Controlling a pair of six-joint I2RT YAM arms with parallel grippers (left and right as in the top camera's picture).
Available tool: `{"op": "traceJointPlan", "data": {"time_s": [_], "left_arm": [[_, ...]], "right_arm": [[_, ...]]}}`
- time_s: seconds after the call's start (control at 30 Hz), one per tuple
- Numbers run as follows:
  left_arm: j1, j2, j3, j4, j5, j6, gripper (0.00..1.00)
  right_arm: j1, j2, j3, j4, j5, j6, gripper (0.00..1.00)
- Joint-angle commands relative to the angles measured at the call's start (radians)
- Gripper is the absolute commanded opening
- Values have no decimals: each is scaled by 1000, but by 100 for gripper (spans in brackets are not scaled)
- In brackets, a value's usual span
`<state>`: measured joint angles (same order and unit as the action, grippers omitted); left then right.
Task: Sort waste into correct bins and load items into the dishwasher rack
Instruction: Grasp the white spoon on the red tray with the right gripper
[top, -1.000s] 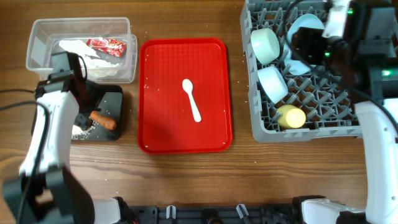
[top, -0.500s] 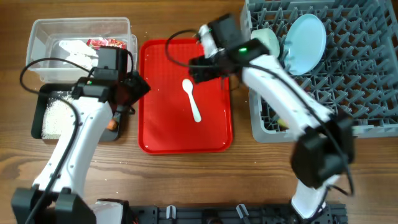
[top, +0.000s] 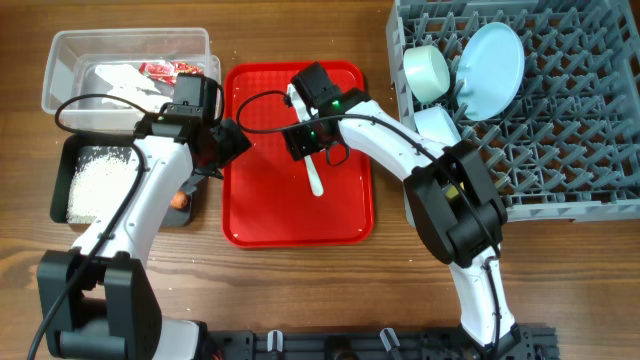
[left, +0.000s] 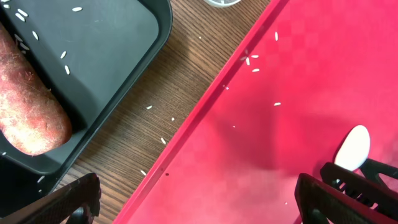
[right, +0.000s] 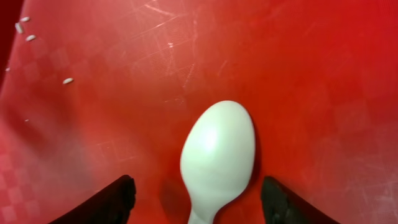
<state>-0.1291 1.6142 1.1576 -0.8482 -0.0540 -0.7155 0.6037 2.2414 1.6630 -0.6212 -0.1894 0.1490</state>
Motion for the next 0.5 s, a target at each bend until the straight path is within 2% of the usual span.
{"op": "traceJointPlan", "data": {"time_s": [0.0, 0.1, 0.47], "left_arm": [[-4, 9, 11, 2, 1, 1, 100], [-4, 9, 11, 2, 1, 1, 100], [-4, 9, 11, 2, 1, 1, 100]], "right_arm": [[6, 68, -2, 10, 32, 9, 57], [6, 76, -2, 10, 32, 11, 45], [6, 120, -3, -35, 77, 45, 20]]}}
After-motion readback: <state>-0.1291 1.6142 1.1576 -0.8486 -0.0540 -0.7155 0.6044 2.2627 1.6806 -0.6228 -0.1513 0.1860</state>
